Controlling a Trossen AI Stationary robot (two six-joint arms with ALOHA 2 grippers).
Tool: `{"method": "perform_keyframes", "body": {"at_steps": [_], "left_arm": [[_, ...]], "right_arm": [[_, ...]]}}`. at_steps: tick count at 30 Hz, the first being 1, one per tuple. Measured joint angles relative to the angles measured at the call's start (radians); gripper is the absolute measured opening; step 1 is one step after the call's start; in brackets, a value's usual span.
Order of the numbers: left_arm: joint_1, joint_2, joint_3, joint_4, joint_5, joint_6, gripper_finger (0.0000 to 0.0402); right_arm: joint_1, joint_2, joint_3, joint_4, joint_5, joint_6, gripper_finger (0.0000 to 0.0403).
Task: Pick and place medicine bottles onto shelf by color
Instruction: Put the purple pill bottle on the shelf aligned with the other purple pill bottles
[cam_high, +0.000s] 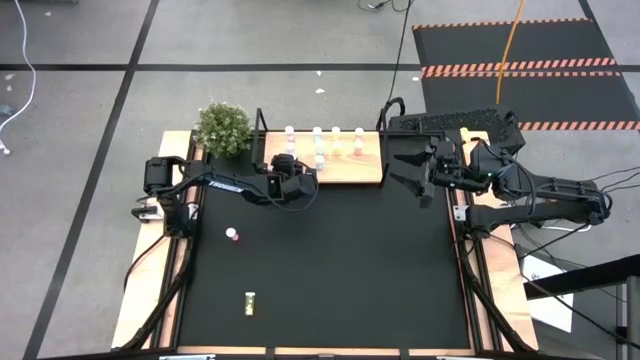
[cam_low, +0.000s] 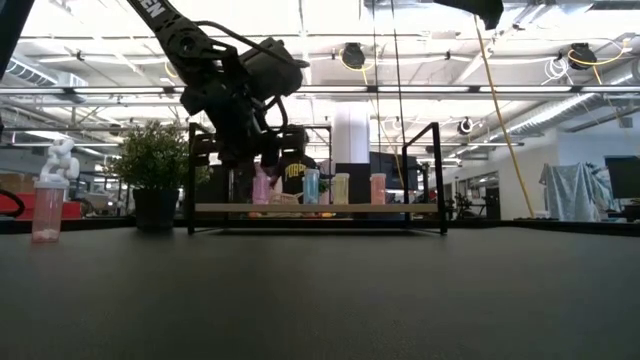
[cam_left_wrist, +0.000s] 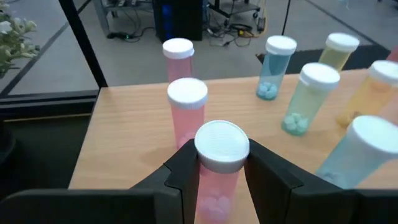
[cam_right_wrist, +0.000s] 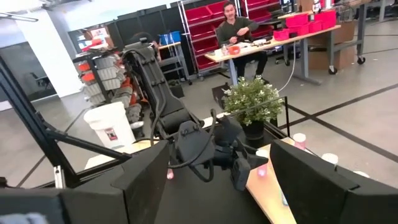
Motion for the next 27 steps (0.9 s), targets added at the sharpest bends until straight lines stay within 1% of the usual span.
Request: {"method": "perform_keyframes", "body": {"at_steps": [3,10,22,24,27], "left_arm": [[0.002,0.0,0.0,-0.027,-0.002,-0.004,0.0115],[0.02,0.0,0.0,-0.025,-0.003,0.0,0.0115],[0.024,-0.001,0.0,-0.027,0.037,0.032,0.0116],[0.024,-0.001,0.0,-0.026,0.038,0.031,0.012],[0.024,-0.001,0.0,-0.027,0.044,0.032,0.0138]], "right_arm": [[0.0,0.0,0.0,0.0,-0.001,0.001,0.0274],[0.0,0.0,0.0,0.0,-0.001,0.001,0.0274],[0.0,0.0,0.0,0.0,-0.001,-0.003,0.0274],[0.0,0.0,0.0,0.0,-0.001,-0.003,0.0274],[0.0,0.0,0.0,0.0,-0.001,-0.009,0.0274]]}}
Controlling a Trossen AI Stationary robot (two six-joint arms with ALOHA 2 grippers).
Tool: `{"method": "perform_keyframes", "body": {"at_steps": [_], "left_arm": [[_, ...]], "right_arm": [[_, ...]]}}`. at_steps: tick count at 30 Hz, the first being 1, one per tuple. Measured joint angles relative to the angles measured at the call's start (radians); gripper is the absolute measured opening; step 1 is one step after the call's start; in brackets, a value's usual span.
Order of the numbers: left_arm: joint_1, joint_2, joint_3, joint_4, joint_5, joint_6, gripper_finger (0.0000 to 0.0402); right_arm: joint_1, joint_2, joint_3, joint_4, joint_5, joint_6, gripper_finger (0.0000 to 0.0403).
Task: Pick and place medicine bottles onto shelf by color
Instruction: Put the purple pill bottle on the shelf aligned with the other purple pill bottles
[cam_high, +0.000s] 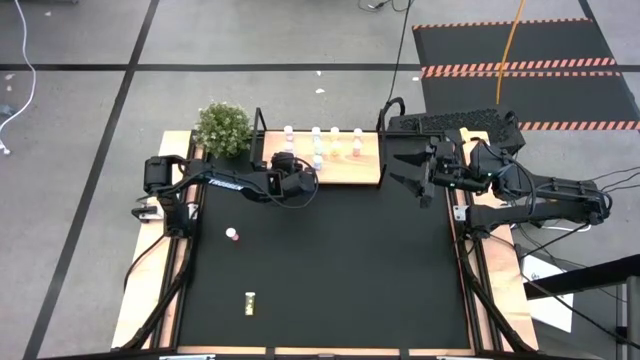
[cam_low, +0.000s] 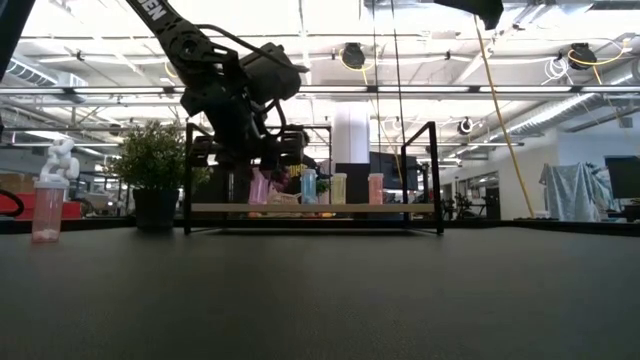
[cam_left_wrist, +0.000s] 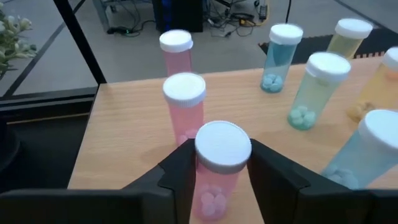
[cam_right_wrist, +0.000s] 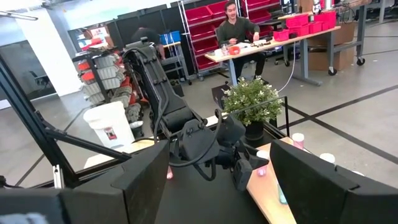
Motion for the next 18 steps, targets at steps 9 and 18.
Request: {"method": "perform_keyframes", "body": {"at_steps": [9,18], "left_arm": [[-0.013,0.0,0.002,-0.027,0.01,0.037,0.0199],[-0.044,-0.001,0.095,-0.142,0.025,0.178,0.0209]], "right_arm": [[0.0,0.0,0.0,0.0,0.0,-0.002,0.0274],[0.0,0.0,0.0,-0.015,-0.001,0.024,0.0274]]}}
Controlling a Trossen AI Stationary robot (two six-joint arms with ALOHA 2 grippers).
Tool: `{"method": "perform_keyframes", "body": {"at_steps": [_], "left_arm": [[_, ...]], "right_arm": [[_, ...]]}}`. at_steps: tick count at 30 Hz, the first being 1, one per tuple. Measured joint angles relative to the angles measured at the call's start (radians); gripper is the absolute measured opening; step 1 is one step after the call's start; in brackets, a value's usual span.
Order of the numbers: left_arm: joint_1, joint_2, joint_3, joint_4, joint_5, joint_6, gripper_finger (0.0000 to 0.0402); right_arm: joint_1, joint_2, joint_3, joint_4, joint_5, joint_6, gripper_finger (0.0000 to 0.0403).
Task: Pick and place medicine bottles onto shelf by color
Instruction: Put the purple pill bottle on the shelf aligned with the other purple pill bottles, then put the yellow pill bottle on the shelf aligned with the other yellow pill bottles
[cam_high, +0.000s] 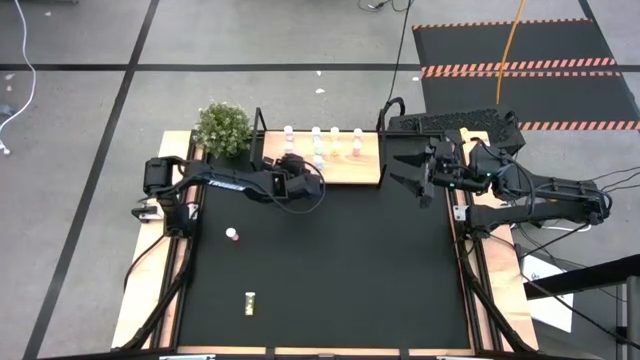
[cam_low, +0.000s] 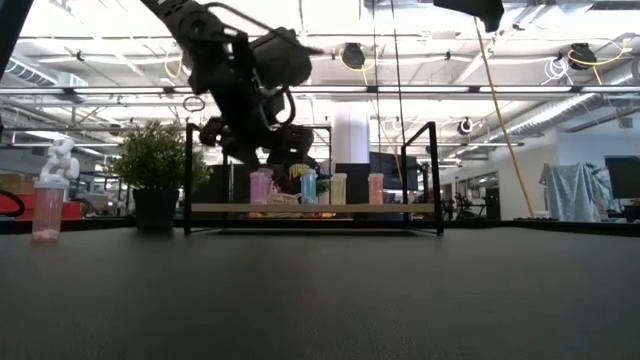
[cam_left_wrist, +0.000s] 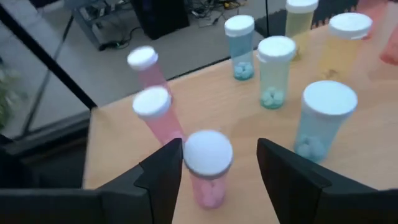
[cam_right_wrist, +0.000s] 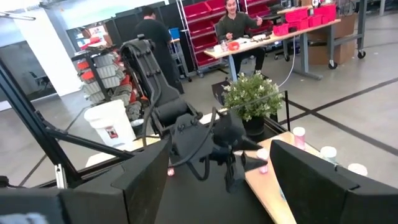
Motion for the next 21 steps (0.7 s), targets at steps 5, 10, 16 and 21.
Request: {"method": "perform_keyframes", "body": {"at_steps": [5,10,16,21], "left_arm": [[-0.02,-0.01,0.118,-0.222,0.003,0.034,0.0209],[-0.029,-0.03,0.283,-0.494,0.007,0.058,0.0209],[-0.01,-0.074,0.455,-0.669,0.007,0.228,0.0209],[0.032,-0.12,0.584,-0.672,0.108,0.401,0.0209]], "right_arm": [[0.0,0.0,0.0,0.0,0.0,0.064,0.0274],[0.0,-0.001,0.0,0.0,-0.03,0.15,0.0275],[0.0,-0.002,0.0,0.012,-0.05,0.251,0.0275],[0.0,-0.001,0.0,0.032,-0.05,0.36,0.0275]]}}
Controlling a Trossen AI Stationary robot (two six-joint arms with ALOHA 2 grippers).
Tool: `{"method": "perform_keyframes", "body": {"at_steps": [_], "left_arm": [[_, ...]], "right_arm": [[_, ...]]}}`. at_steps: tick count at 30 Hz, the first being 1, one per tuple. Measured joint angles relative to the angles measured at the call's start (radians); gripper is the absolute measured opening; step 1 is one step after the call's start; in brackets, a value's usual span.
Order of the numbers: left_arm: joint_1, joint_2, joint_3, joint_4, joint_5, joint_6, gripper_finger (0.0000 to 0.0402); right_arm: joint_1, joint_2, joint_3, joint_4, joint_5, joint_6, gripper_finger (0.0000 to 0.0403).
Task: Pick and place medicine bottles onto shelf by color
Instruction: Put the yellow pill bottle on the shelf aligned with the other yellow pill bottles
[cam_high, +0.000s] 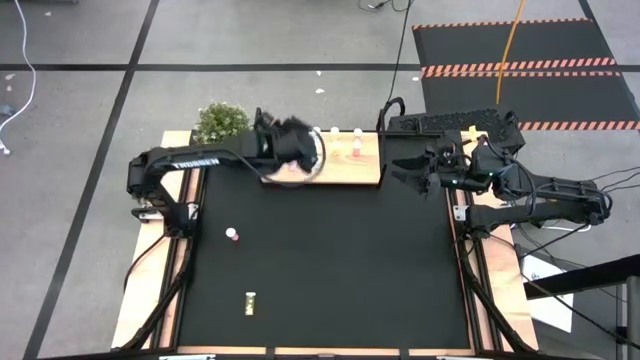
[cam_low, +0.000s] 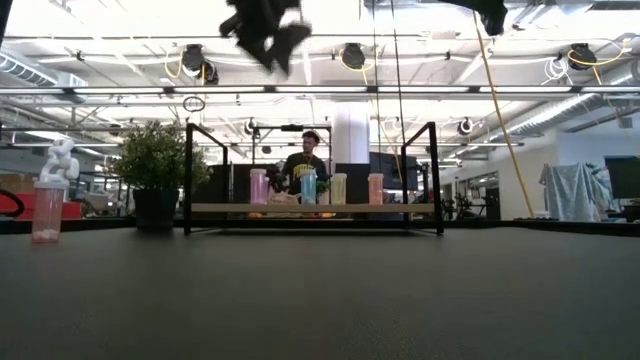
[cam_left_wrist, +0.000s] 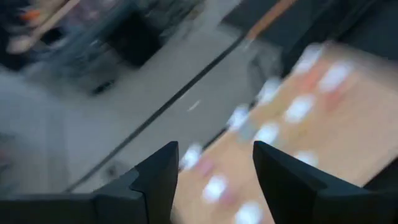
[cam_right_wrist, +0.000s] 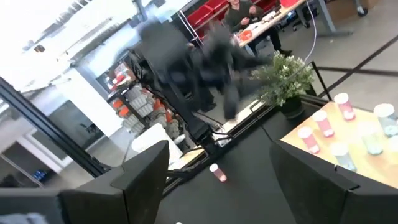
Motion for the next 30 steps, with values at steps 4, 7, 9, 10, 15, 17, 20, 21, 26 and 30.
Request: {"method": "perform_keyframes", "body": {"at_steps": [4,7,9,10,15,17,20,21,26,30], "left_arm": [[0.043,-0.05,0.093,-0.027,0.221,0.046,0.0209],[0.061,-0.097,0.136,-0.131,0.386,0.043,0.0209],[0.053,-0.132,0.144,-0.202,0.465,0.01,0.0209],[0.051,-0.151,0.139,-0.25,0.499,-0.016,0.0209],[-0.037,-0.221,0.069,-0.511,0.605,-0.182,0.0209],[-0.104,-0.251,0.015,-0.573,0.609,-0.275,0.0209],[-0.199,-0.309,-0.102,-0.556,0.614,-0.393,0.0209],[-0.229,-0.324,-0.144,-0.534,0.628,-0.435,0.0209],[-0.359,-0.377,-0.328,-0.405,0.718,-0.599,0.0209],[-0.434,-0.378,-0.433,-0.315,0.881,-0.714,0.0209]], "right_arm": [[0.001,0.012,0.0,-0.006,0.001,0.053,0.0274],[0.007,0.04,-0.001,-0.014,0.0,0.1,0.0274],[0.022,0.049,-0.001,-0.034,0.002,0.128,0.0274],[0.032,0.062,-0.001,-0.04,0.005,0.138,0.0274],[0.086,0.125,-0.001,-0.026,0.031,0.175,0.0274],[0.105,0.145,-0.001,-0.04,0.058,0.181,0.0274],[0.115,0.187,0.0,-0.022,0.057,0.181,0.0274],[0.115,0.198,-0.001,-0.026,0.054,0.181,0.0274],[0.115,0.246,-0.001,-0.022,0.055,0.182,0.0274],[0.096,0.287,-0.001,0.01,0.058,0.177,0.0274]]}}
